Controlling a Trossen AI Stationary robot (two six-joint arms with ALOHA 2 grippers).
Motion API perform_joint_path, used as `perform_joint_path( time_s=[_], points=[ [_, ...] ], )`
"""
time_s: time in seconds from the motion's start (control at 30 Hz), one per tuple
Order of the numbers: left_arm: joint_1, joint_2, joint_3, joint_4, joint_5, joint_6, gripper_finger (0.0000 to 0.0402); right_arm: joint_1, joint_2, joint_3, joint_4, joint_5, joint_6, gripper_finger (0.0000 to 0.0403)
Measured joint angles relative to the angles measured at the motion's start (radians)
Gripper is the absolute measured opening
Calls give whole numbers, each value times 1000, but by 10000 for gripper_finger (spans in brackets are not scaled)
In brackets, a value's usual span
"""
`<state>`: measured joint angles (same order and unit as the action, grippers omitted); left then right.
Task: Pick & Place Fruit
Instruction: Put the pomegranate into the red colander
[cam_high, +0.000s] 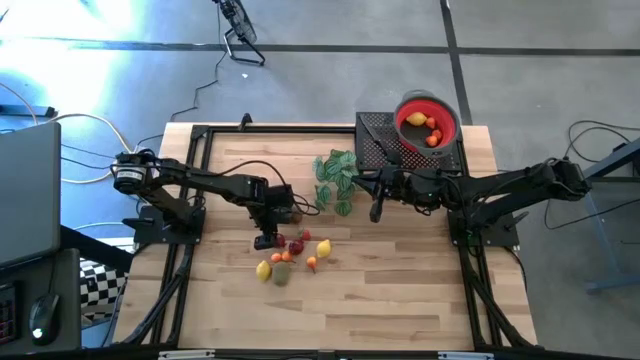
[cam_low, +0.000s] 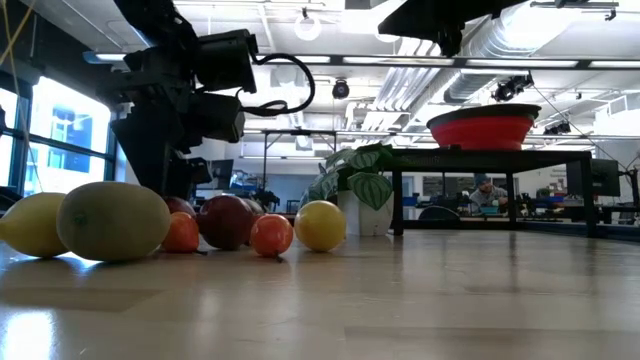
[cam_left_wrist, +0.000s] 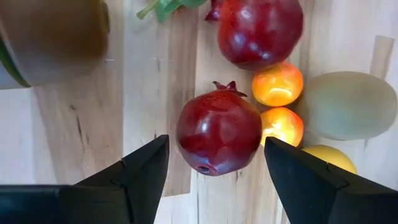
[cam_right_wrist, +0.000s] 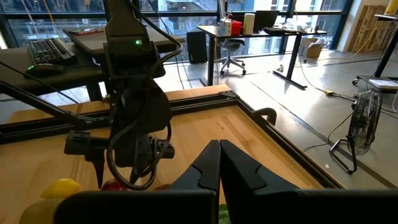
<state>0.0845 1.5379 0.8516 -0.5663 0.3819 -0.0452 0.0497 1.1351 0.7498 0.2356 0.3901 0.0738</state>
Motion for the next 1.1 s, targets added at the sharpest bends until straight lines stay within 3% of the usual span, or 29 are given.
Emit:
perform_joint_path(
  time_s=[1.1],
  points=[
    [0, -1, 0, 24, -6, 14, 259, 0, 0, 0, 0, 0, 8, 2]
  ],
)
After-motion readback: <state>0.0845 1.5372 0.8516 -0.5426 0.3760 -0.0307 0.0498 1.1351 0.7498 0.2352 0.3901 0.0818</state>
